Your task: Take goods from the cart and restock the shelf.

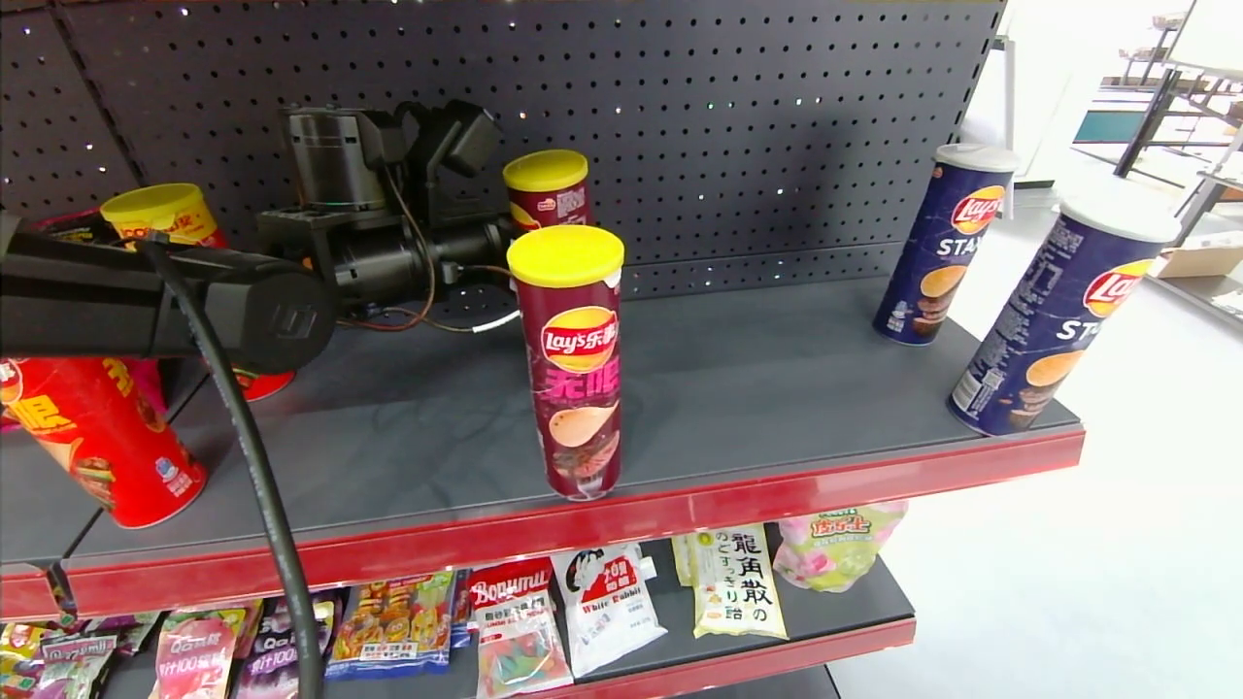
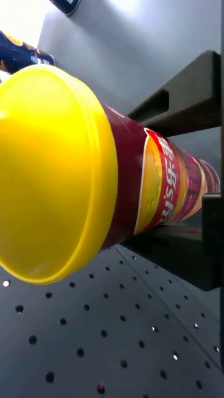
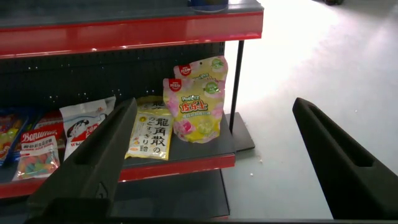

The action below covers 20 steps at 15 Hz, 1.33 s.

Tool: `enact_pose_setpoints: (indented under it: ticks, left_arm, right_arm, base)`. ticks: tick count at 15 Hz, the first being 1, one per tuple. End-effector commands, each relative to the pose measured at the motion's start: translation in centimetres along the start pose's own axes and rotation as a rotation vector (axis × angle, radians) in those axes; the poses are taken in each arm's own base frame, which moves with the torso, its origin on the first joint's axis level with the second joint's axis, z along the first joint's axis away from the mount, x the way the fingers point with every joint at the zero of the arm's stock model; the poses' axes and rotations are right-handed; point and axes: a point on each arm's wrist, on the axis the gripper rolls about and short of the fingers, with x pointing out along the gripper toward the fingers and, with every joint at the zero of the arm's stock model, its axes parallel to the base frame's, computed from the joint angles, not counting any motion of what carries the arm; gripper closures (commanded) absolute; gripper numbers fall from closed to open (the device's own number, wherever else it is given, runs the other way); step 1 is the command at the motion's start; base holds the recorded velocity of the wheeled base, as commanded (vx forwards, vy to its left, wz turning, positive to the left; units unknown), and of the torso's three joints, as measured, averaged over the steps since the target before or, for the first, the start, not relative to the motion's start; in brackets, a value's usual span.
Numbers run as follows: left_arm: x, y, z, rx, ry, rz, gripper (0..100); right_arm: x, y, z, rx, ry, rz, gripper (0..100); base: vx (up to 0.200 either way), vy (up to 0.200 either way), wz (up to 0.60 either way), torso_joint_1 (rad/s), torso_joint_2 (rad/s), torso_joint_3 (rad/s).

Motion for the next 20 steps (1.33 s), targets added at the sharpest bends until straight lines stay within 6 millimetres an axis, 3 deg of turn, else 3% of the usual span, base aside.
enact_pose_setpoints:
  ticks: [1, 5, 6, 14, 20]
  left_arm:
    - [0.1, -0.1, 0.0, 0.002, 0.0, -0.003, 100]
    - [0.2, 0.0, -0.4, -0.001, 0.011, -0.003, 100]
    - [0.2, 0.0, -0.4, -0.001, 0.012, -0.004, 0]
    - [-0.8, 0.3, -0.2, -0.009, 0.013, 0.02, 0]
    - [-7.8, -1.2, -0.7, -0.04, 0.073, 0.053, 0]
  right_arm:
    - [0.0, 0.0, 0.0, 0.0, 0.001, 0.001, 0]
    - [0.0, 0.0, 0.0, 0.0, 0.001, 0.001, 0]
    - [0.0, 0.0, 0.0, 0.0, 0.001, 0.001, 0]
    - [0.0, 0.0, 0.0, 0.0, 0.001, 0.001, 0]
    - [0.0, 0.0, 0.0, 0.0, 0.001, 0.001, 0]
  base:
    - [0.0, 0.0, 0.0, 0.0, 0.0, 0.0]
    - [0.0, 0.0, 0.0, 0.0, 0.0, 0.0]
    - [0.0, 0.0, 0.0, 0.0, 0.0, 0.0]
    - [0.0, 0.0, 0.0, 0.0, 0.0, 0.0]
    - [0.0, 0.0, 0.0, 0.0, 0.0, 0.0]
